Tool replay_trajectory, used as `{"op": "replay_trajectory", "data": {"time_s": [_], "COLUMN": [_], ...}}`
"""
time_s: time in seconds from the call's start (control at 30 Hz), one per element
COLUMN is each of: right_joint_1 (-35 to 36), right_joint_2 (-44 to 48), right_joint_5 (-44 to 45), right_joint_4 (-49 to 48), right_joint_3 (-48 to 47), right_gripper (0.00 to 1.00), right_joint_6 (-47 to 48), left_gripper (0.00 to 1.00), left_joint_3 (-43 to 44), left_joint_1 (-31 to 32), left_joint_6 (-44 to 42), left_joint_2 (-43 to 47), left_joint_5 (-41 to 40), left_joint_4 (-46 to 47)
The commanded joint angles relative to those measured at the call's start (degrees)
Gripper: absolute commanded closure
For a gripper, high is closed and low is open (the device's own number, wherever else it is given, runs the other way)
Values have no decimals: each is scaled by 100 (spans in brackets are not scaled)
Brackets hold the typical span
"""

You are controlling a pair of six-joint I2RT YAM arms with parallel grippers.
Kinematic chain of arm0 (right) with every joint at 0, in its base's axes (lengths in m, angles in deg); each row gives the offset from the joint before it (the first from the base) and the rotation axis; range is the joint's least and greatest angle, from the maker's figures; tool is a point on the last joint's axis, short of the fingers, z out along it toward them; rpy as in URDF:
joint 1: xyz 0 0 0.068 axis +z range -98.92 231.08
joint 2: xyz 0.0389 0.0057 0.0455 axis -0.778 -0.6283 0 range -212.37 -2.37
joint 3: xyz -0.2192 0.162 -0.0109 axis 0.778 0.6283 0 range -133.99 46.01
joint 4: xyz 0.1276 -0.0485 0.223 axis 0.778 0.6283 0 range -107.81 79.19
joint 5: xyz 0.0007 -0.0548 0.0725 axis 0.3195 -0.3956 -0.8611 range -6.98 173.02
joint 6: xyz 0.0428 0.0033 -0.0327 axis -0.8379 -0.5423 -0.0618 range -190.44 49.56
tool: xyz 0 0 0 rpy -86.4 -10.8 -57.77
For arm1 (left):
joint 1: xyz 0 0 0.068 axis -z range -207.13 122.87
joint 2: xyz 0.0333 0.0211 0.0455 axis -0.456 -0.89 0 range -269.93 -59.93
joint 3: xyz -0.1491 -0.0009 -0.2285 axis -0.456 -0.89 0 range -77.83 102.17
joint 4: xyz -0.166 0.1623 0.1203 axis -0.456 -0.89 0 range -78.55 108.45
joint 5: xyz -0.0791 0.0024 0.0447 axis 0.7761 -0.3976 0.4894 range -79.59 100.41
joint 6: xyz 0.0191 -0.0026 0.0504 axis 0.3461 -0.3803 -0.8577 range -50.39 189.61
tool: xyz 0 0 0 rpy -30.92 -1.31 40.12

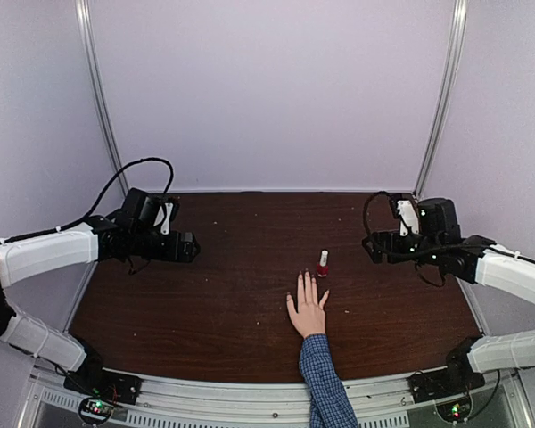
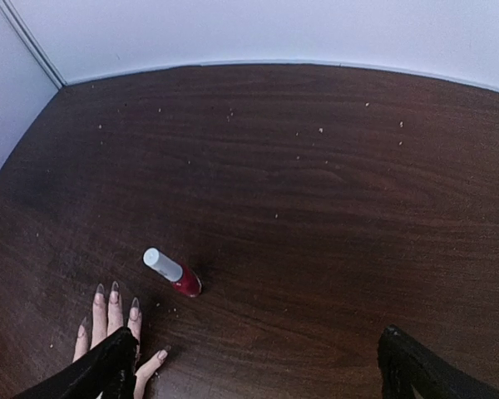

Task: Paint the nails
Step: Pick up the nail polish bottle from the center of the board.

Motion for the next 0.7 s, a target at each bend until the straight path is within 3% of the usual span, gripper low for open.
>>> {"op": "replay_trajectory", "data": {"time_s": [0.0,0.4,0.67], "right_joint_1": [189,777,1067], "right_joint_2": [-205,-1558,-2374], "right_joint_5": [-235,-284,-248], "right_joint_4": [-130,822,1063], "right_joint_3": [194,-897,-1648], "right_gripper": [0,1,8], "right_joint_6": [178,651,611], "left_gripper": [2,2,2], "left_joint_3": [-19,-34,-275], "left_joint_1": [225,404,414], "left_joint_6": [49,-257,-463], "left_joint_2": [-173,-396,-195], "left_joint_5": [-263,-190,34], "left_joint_4": [207,270,645]}}
